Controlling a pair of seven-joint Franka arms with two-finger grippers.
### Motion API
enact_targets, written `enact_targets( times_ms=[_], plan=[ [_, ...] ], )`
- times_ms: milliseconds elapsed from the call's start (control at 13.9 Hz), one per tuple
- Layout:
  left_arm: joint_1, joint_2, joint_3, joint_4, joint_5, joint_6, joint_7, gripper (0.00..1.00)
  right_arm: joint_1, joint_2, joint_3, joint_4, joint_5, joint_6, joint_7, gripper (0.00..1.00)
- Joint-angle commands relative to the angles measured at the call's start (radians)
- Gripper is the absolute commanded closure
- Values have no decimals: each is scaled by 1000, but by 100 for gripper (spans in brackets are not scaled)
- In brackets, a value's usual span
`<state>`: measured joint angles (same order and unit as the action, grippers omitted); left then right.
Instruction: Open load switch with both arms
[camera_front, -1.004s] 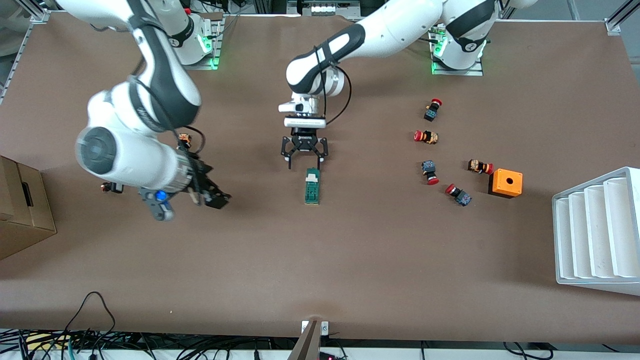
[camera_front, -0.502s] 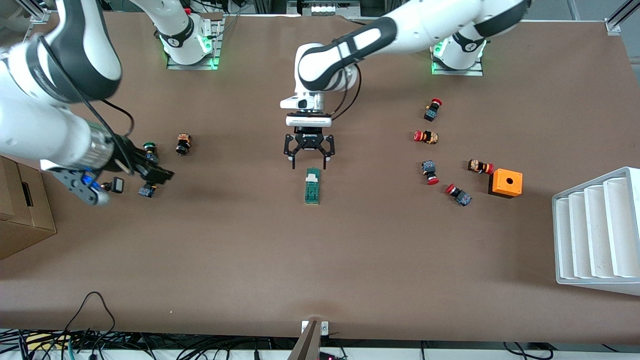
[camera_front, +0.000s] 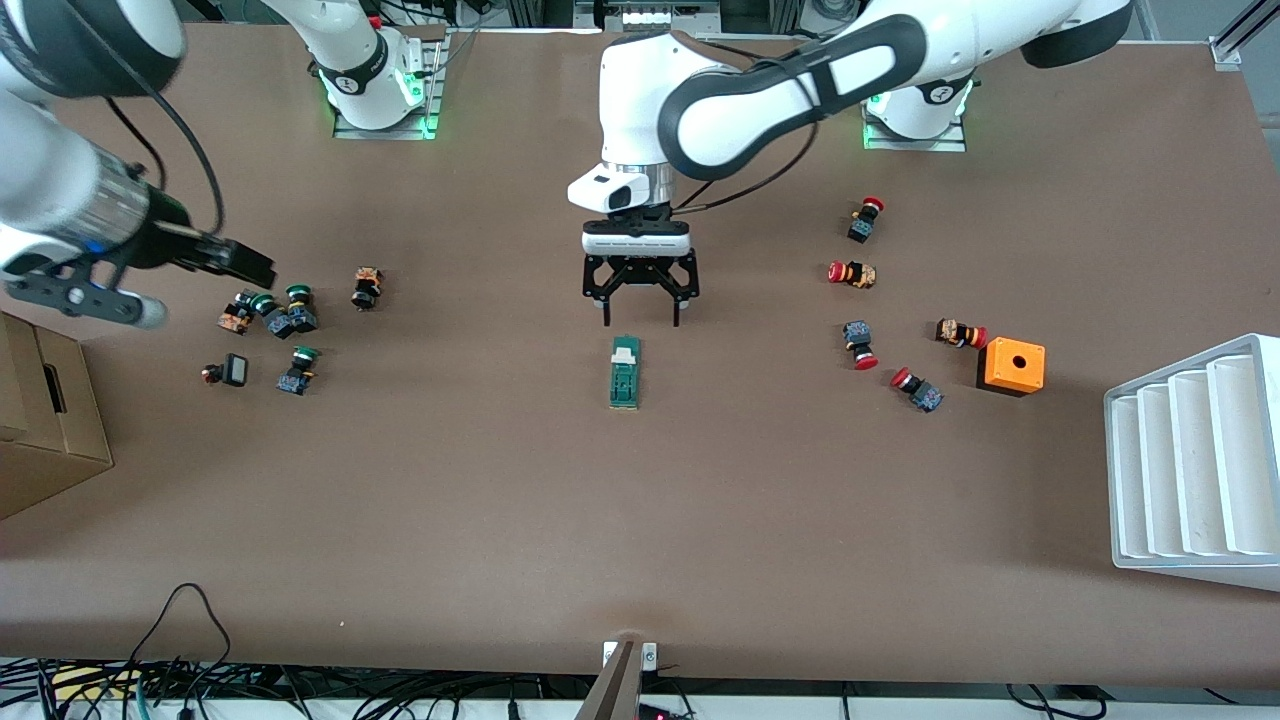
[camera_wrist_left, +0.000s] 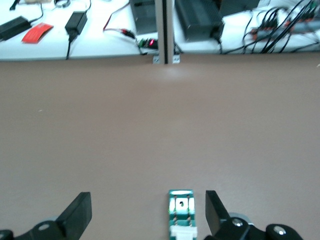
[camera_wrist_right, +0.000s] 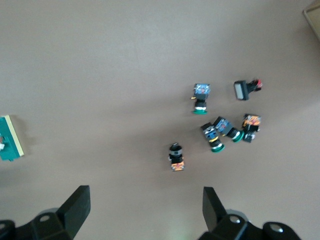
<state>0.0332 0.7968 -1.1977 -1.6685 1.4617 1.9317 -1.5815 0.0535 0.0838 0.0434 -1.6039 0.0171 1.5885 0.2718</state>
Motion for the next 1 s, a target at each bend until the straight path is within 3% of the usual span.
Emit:
enact_targets(
  times_ms=[0, 287, 430, 502, 717, 789, 932],
  plan=[
    [-48, -4, -11, 148, -148, -103, 183, 0, -69, -44, 24, -44, -14, 11, -147, 1],
    [-52, -2, -8, 326, -384, -182, 404, 0, -98, -42, 23, -33, -16, 10, -240, 1],
    [-39, -36, 39, 415, -553, -198, 600, 0, -96, -30, 23, -12, -22, 10, -241, 1],
    [-36, -97, 141, 417, -683, -194, 709, 0, -96, -29, 23, -10, -22, 15, -241, 1],
    [-120, -307, 552, 408, -1105, -184, 1082, 0, -93, -25, 23, -7, -22, 19, -240, 1],
    [-134, -348, 652, 403, -1185, -184, 1197, 0, -93, -21, 23, 5, -23, 19, -235, 1],
    [-133, -410, 784, 376, -1276, -206, 1403, 0, -92, -6, 23, 27, -51, 18, -237, 1]
  ],
)
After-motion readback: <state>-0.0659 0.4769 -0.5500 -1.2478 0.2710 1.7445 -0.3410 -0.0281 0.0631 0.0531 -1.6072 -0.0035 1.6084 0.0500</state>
